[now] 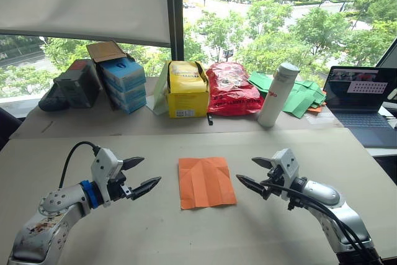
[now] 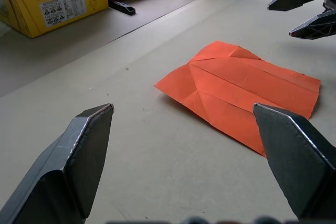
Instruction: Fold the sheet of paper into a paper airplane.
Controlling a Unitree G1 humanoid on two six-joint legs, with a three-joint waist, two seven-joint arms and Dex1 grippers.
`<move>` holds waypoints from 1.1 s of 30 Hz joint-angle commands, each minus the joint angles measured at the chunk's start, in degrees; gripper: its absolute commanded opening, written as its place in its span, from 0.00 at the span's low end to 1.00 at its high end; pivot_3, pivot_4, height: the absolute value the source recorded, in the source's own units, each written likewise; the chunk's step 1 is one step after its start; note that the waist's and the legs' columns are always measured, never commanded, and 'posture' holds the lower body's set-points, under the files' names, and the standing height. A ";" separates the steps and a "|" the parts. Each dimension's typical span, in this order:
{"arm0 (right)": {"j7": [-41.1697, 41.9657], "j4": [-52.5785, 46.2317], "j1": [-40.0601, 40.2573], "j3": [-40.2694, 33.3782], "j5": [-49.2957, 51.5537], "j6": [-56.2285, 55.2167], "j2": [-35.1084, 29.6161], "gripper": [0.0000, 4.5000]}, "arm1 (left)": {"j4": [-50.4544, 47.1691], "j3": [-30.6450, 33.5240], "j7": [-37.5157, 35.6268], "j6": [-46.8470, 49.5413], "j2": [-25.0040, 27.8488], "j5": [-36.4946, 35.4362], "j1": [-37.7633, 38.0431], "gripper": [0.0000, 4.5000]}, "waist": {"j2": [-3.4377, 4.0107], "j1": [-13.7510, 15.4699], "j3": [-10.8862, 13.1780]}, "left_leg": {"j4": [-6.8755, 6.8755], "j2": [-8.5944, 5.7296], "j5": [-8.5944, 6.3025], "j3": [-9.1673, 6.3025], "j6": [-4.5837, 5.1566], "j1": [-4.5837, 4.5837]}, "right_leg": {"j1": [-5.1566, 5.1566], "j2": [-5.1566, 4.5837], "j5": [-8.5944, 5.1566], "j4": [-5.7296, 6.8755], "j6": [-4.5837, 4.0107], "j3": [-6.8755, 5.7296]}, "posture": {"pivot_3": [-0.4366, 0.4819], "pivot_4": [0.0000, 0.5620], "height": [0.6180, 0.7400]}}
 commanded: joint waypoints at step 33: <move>-3.89 -9.34 3.56 -0.28 -0.13 4.12 0.98 1.00 | 25.92 -29.47 -9.97 -11.76 -9.07 20.87 -24.47 0.02 | 0.00 -0.01 0.00 | 0.07 -0.02 -0.09 0.10 0.19 -0.01 | -0.01 0.25 0.01 0.06 0.02 0.07 | 0.48 0.27 1.00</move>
